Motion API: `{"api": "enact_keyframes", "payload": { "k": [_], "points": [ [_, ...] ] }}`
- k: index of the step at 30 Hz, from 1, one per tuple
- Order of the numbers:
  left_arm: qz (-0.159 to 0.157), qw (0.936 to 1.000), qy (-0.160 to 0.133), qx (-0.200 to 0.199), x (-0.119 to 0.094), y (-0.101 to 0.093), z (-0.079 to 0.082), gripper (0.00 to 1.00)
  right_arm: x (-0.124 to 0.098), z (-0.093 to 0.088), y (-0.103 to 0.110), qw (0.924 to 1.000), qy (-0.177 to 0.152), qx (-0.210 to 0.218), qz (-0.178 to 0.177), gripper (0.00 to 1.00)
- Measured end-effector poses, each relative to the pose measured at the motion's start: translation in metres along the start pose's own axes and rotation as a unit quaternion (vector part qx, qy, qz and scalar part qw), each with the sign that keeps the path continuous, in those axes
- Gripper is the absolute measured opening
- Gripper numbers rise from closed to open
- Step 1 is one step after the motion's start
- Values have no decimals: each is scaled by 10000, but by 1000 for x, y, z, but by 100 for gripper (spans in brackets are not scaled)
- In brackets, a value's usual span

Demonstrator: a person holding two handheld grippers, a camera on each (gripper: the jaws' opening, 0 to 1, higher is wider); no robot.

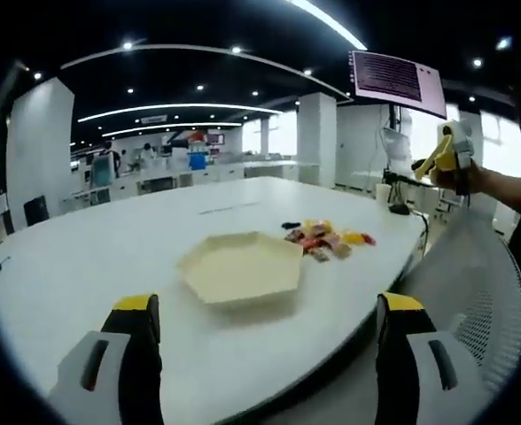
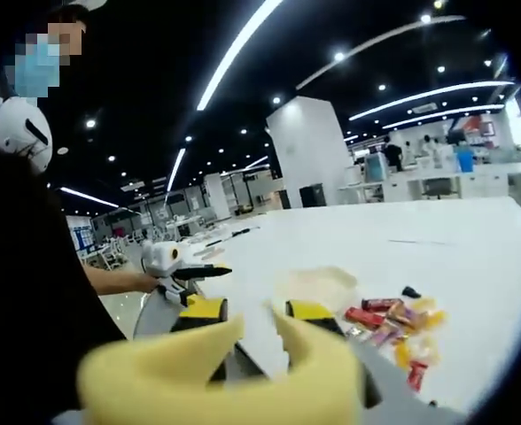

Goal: Place the target food into the container with the food tongs after gripping and lifting it, then release it inside without dropping or visibly crushing the food.

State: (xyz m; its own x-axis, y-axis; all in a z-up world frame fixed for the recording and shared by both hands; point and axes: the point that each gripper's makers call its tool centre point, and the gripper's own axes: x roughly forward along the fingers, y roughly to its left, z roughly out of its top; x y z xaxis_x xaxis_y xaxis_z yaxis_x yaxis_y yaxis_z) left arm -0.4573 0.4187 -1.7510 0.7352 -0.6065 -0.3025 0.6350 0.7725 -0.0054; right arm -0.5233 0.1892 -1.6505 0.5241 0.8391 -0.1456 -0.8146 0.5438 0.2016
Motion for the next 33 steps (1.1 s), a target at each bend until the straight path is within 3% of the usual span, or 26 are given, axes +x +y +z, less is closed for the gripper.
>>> {"api": "enact_keyframes", "payload": {
  "k": [4, 6, 12, 16, 20, 27, 28, 30, 33],
  "points": [
    [10, 10000, 9, 12, 0, -1, -1, 99, -8, -5, -9, 9996, 108, -138, -222, 25],
    [132, 9998, -135, 75, -3, 2, 4, 99, -11, -6, -12, 9994, 128, -130, -292, 25],
    [163, 9998, 27, 113, -2, 3, -1, 99, -21, -23, -45, 9935, 431, -482, -940, 25],
    [191, 9998, -22, 103, -3, 3, 0, 99, -28, -29, -59, 9901, 554, -580, -1154, 26],
    [181, 9995, 178, 210, -1, 3, -4, 99, -35, -36, -86, 9777, 784, -864, -1745, 25],
    [171, 9991, 335, 201, -2, 2, -9, 97, -35, -44, -114, 9707, 778, -676, -2169, 26],
    [184, 9986, 468, 175, -3, 2, -13, 95, -35, -46, -116, 9701, 798, -610, -2209, 26],
    [186, 9987, 445, 175, -3, 2, -13, 90, -35, -50, -124, 9666, 847, -473, -2372, 25],
    [250, 9988, 379, 166, -4, 4, -11, 91, -35, -63, -137, 9574, 1133, -407, -2623, 25]
  ]
}}
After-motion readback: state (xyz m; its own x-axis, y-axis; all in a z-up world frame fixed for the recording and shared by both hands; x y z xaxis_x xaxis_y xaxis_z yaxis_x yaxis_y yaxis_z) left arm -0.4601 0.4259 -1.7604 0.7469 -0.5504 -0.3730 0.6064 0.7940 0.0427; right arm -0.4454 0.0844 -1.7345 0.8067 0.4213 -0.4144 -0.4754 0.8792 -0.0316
